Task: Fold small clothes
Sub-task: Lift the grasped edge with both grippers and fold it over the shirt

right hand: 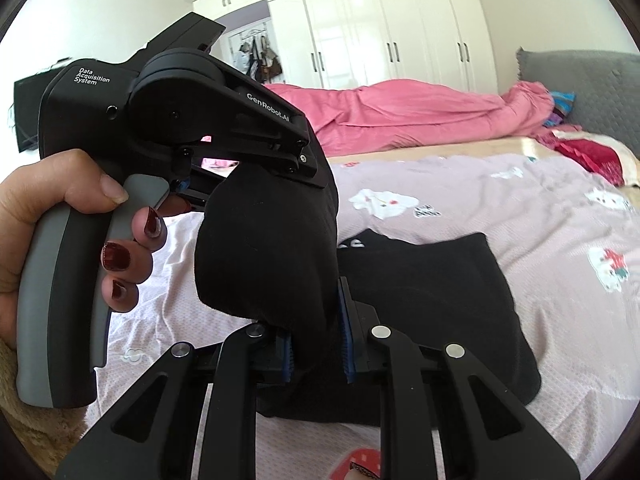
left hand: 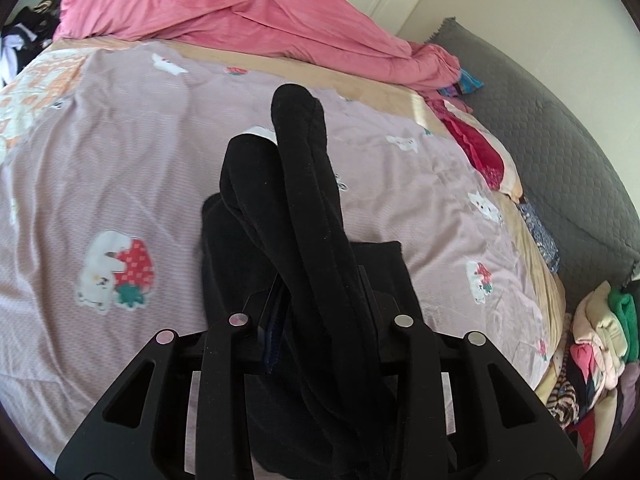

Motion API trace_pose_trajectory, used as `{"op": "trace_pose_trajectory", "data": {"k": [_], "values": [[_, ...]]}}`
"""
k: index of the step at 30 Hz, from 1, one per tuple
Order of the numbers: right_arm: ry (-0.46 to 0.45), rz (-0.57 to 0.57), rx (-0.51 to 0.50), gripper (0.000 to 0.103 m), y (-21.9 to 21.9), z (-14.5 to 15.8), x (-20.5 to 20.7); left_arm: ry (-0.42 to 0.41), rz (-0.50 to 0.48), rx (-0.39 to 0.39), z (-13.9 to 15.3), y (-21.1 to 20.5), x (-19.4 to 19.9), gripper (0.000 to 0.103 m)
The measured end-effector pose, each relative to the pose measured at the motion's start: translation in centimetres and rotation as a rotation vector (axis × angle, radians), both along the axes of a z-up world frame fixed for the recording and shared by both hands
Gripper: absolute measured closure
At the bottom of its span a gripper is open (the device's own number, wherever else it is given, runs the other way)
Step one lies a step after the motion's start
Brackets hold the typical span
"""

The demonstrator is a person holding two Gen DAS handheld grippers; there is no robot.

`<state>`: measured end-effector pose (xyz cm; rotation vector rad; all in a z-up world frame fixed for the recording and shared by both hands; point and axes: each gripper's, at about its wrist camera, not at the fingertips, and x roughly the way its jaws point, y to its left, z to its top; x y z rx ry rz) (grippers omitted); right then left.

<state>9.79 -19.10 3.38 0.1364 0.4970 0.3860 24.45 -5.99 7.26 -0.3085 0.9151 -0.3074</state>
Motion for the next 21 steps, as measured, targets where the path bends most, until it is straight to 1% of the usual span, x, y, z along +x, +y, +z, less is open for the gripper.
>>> {"op": "trace_pose_trajectory", "data": {"k": [10, 21], "values": [[0.094, -0.07, 0.087, 0.086, -3.3, -1.9, 0.9, 0.056, -0.064, 0.036, -2.1, -4.6, 1.4, 0.079], [0.179, -0.118, 0.15, 0.086, -5.3, -3.9, 1.1, 0.107, -0.107, 0.054, -4.5, -7.6, 2.4, 0.079]]}}
